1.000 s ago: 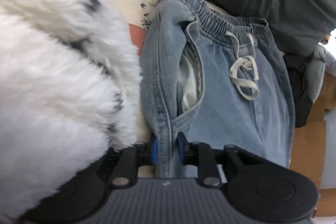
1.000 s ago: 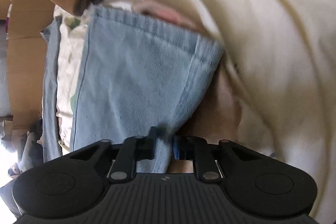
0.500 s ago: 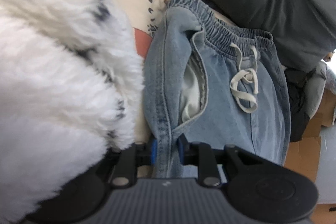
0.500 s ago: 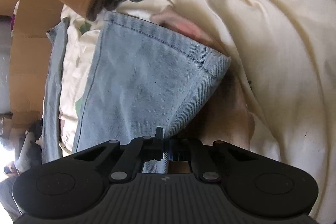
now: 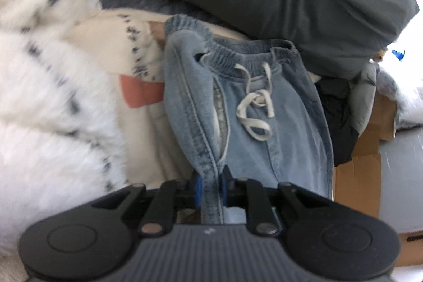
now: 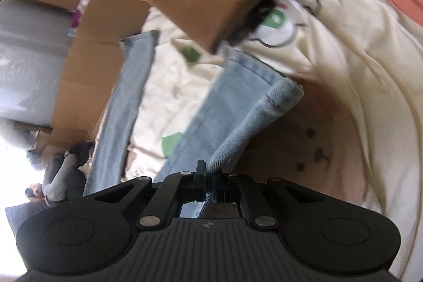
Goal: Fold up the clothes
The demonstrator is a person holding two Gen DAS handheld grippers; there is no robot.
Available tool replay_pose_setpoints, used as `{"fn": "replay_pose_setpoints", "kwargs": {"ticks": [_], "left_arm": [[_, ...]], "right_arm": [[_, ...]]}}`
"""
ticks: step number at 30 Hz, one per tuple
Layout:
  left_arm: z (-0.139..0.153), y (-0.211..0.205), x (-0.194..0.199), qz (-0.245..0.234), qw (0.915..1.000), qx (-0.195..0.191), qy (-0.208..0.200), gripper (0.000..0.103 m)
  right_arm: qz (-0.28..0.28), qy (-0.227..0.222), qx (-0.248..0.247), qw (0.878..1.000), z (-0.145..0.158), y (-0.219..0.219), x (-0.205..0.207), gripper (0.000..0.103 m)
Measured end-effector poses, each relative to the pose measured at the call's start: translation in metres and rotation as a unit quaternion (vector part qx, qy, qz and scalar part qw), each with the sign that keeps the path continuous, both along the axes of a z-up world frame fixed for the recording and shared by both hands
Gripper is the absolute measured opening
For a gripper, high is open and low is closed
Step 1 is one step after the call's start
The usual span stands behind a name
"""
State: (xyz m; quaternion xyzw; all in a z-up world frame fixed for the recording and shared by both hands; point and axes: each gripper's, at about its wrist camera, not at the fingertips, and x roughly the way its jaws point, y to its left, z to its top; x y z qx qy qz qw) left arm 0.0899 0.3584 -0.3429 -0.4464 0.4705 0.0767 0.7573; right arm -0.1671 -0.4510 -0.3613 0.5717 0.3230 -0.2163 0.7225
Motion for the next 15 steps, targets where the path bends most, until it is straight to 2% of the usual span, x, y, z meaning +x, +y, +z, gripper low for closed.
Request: {"fn": "replay_pose_setpoints", "kwargs": {"ticks": [10,15], "left_arm": [[0.038,-0.013,0.024,-0.02,0.9996,0.006,-0.021,0.015],[0.05,-0.019,0.035,-0.021,0.9994,0.002,-0.027,0.015]], "right_arm": [[0.019,-0.031,-0.029,0.999,0.038,-0.008,0.015,0.002],[0.032,-0.029,-0.042,0.998,0.052,-0.016,0.03,0.002]]}}
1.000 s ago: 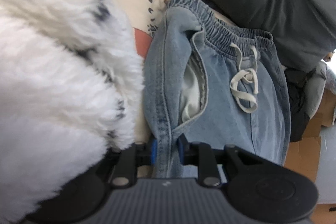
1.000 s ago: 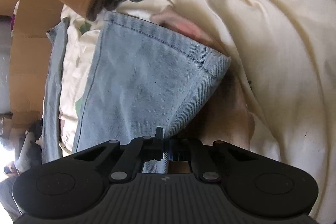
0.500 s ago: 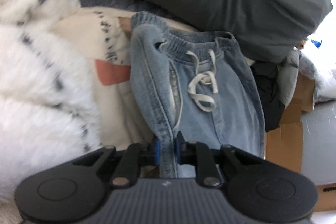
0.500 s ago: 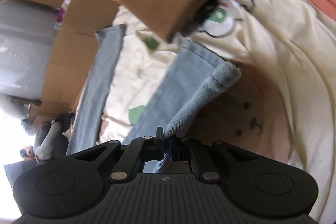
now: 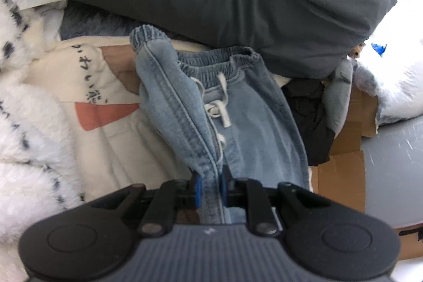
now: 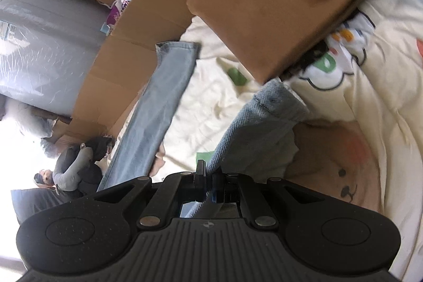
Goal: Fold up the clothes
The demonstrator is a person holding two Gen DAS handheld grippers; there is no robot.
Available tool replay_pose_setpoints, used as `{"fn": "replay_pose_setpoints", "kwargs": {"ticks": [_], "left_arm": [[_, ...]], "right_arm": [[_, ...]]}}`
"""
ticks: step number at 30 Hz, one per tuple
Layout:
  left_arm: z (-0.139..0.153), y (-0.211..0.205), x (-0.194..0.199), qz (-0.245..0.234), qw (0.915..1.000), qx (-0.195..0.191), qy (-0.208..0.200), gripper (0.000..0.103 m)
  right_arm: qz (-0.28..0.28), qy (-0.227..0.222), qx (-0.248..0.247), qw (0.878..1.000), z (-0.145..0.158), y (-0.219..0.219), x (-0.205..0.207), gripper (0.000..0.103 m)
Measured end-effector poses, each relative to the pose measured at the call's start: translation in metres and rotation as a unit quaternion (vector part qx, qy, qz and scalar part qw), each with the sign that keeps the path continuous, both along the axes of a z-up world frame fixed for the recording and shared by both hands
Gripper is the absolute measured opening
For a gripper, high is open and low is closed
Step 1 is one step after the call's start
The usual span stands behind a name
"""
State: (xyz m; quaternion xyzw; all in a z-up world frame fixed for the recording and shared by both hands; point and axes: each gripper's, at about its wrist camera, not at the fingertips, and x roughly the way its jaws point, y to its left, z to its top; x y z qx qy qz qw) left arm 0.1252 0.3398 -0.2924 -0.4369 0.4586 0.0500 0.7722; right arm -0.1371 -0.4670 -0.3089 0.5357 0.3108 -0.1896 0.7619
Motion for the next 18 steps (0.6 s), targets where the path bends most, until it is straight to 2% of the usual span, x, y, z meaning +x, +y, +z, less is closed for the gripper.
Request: {"fn": "replay_pose_setpoints", "kwargs": {"ticks": [14,18], "left_arm": [[0.038,-0.027,0.035,-0.03,0.9989,0.036,-0.002,0.015],[0.045,-0.034,0.044,-0.033,0.9989,0.034,0.001,0.014]], "right_arm": [[0.012,-0.015,-0.018,1.0,0.038,-0.013,0.04,0.002],[0.017,-0.014,-0.029,0.999,0.055,-0.013,0.053,0.002]]}}
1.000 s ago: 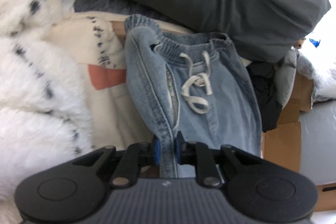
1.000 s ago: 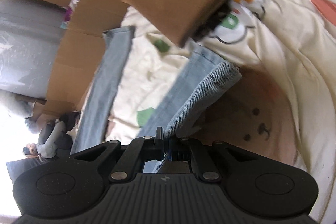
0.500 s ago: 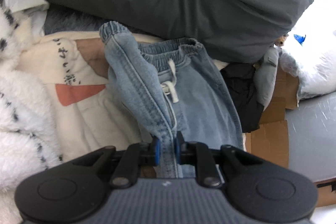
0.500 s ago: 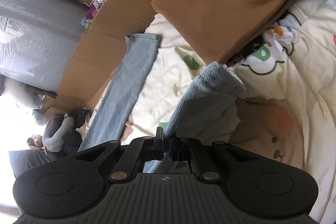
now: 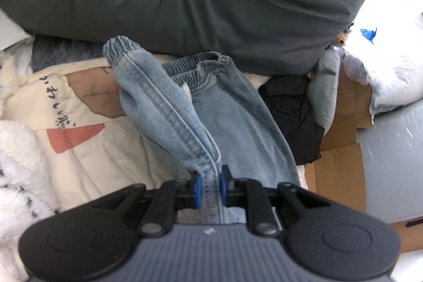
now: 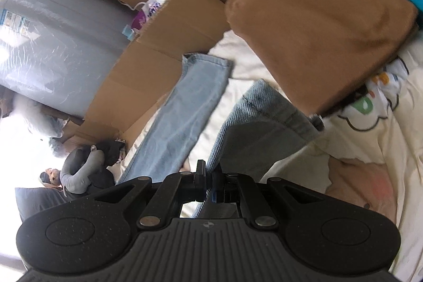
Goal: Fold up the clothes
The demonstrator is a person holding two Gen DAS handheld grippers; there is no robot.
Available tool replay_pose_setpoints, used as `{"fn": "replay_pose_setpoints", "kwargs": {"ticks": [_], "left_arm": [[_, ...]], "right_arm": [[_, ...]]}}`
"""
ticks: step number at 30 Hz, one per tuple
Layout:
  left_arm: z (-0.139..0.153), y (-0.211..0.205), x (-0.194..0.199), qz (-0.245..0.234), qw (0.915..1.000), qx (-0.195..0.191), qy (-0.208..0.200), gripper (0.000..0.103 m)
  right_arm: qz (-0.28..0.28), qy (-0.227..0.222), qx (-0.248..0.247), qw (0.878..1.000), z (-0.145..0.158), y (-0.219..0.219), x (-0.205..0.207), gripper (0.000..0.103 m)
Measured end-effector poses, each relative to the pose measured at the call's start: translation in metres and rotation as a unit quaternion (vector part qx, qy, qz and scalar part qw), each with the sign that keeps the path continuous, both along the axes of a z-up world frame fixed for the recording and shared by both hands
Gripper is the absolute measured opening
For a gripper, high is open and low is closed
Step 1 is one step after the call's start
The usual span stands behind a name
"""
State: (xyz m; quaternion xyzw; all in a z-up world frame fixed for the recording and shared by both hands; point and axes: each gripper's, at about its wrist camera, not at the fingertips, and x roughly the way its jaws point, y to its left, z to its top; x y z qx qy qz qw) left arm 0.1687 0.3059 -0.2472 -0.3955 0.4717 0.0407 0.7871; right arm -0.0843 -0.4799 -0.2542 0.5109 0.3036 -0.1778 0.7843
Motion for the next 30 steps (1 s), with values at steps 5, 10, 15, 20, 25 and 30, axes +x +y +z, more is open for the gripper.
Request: {"fn": "replay_pose_setpoints", "kwargs": {"ticks": [5,10,15,20,25,30], "left_arm": [[0.004,-0.007,0.011,-0.006,1.0,-0.002,0.006,0.014],[0.01,-0.015,0.018,-0.023,0.9997,-0.003,0.008,0.014],[0.016,-0.021,0.028,-0.036,0.9993,0.0,0.006,0.014],[0.019,-0.025,0.04,-0.031,0.9995,-0.004,0.006,0.014],[0.021,-0.032,0.053,-0.025,0.9996,-0.003,0.007,0.014],[0.022,-0.046,0.074,-0.037,0.9993,-0.001,0.001,0.014]], "right_arm": [[-0.002,0.006,-0.019,1.0,0.022,-0.001,0.013,0.002],[0.004,0.021,-0.038,0.999,0.044,0.0,0.023,0.002],[0.022,0.03,-0.051,0.998,0.057,-0.001,0.039,0.002],[0.05,0.026,-0.069,0.996,0.063,-0.01,0.063,0.002],[0.042,0.02,-0.063,0.997,0.058,-0.024,0.079,0.002],[0.041,0.026,-0.064,0.997,0.048,-0.038,0.095,0.002]]}}
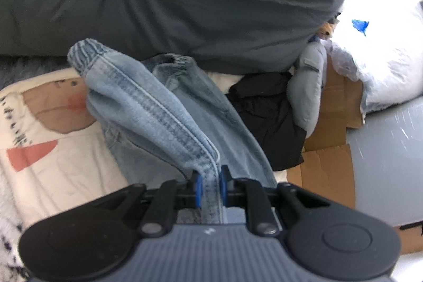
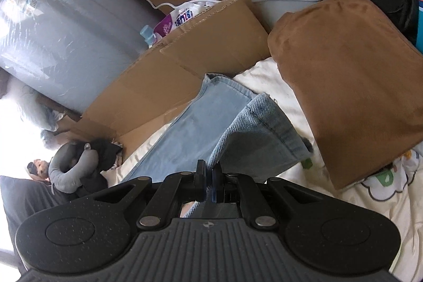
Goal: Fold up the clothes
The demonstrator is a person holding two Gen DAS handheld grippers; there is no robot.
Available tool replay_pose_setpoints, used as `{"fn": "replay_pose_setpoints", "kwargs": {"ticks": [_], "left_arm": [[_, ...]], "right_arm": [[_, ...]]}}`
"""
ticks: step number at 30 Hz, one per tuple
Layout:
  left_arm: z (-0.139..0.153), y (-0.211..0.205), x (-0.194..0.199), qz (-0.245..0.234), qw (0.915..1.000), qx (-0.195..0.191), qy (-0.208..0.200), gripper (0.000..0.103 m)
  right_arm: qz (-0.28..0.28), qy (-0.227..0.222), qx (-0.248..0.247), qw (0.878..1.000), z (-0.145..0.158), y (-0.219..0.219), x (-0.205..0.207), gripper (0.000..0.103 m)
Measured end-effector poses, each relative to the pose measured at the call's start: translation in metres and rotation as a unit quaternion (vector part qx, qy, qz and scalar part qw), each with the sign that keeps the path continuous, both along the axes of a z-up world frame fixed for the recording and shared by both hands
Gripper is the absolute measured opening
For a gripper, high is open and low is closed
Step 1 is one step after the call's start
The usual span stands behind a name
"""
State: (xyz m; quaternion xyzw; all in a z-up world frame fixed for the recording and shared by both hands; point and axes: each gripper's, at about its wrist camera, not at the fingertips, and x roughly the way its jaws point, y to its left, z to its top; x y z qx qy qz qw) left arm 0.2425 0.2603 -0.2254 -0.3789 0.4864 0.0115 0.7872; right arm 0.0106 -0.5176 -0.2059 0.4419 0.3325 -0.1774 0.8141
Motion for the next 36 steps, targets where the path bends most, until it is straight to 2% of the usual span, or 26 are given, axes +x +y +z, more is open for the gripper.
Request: {"fn": "replay_pose_setpoints", "kwargs": {"ticks": [16,19,29,36], "left_arm": [[-0.01,-0.019,0.052,0.002,0.9998,-0.014,-0.012,0.013],[-0.016,-0.02,0.065,0.007,0.9995,-0.027,-0.015,0.012],[-0.046,-0.033,0.118,0.004,0.9998,-0.019,-0.004,0.011],[-0.082,-0.05,0.152,0.005,0.9999,-0.01,0.009,0.011]], "right_arm": [[0.023,-0.003,-0.037,0.999,-0.003,-0.028,0.101,0.002],[0.03,0.005,-0.049,0.998,-0.005,-0.029,0.127,0.002],[0.026,0.024,-0.057,0.998,-0.036,-0.037,0.206,0.002],[0.027,0.037,-0.076,0.996,-0.061,-0.047,0.263,0.002]]}}
